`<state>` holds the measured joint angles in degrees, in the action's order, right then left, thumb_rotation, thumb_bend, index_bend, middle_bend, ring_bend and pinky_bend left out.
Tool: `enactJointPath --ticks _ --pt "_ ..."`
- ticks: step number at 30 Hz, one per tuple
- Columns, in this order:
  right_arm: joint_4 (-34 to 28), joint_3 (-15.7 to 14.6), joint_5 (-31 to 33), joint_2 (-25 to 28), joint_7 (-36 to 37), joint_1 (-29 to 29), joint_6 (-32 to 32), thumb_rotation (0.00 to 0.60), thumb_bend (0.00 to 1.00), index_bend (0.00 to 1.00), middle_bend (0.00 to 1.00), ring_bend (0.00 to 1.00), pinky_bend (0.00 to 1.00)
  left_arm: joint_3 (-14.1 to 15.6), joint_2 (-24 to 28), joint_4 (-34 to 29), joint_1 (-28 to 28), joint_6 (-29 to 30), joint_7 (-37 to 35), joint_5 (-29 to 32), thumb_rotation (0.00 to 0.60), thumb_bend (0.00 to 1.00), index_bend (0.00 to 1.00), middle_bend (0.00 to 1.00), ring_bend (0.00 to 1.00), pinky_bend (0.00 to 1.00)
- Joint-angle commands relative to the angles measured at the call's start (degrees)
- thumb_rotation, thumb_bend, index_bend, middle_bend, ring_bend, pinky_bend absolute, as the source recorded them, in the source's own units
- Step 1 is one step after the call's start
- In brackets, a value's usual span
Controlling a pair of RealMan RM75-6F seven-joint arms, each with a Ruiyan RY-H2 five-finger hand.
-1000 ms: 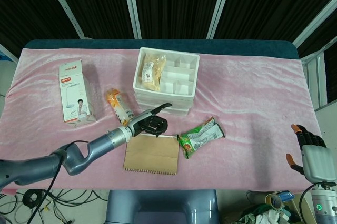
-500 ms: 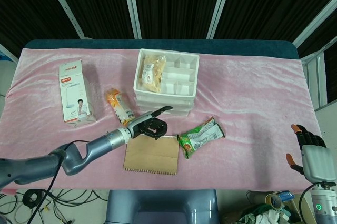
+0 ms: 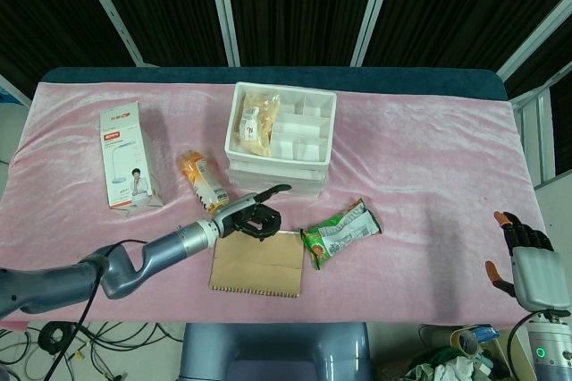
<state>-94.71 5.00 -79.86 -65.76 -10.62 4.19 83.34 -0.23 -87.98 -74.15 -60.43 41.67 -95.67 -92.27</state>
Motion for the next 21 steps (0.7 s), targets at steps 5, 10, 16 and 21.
enactJointPath --ticks 5,10,16,21 --pt "0.0 0.0 0.0 -0.1 -0.1 -0.1 0.2 0.6 0.27 0.15 0.11 0.18 0.2 0.9 0.2 0.0 -0.3 0.8 -0.4 -0.6 0.6 0.42 0.0 0.64 0.62 0.64" --pt "0.0 0.0 0.1 -0.1 -0.3 0.0 0.2 0.6 0.27 0.15 0.12 0.18 0.2 1.9 0.3 0.0 -0.7 1.6 -1.1 -1.8 0.6 0.42 0.0 0.64 0.62 0.63" --pt "0.0 0.1 0.1 -0.1 -0.3 -0.1 0.1 0.6 0.27 0.15 0.12 0.18 0.2 2.9 0.5 0.1 -1.1 2.2 -1.6 -2.4 0.6 0.42 0.0 0.65 0.62 0.63" --pt "-0.1 0.1 0.2 -0.1 -0.4 -0.1 0.2 0.6 0.27 0.15 0.12 0.18 0.2 3.5 0.5 0.1 -1.2 3.0 -1.6 -2.6 0.6 0.42 0.0 0.65 0.62 0.63"
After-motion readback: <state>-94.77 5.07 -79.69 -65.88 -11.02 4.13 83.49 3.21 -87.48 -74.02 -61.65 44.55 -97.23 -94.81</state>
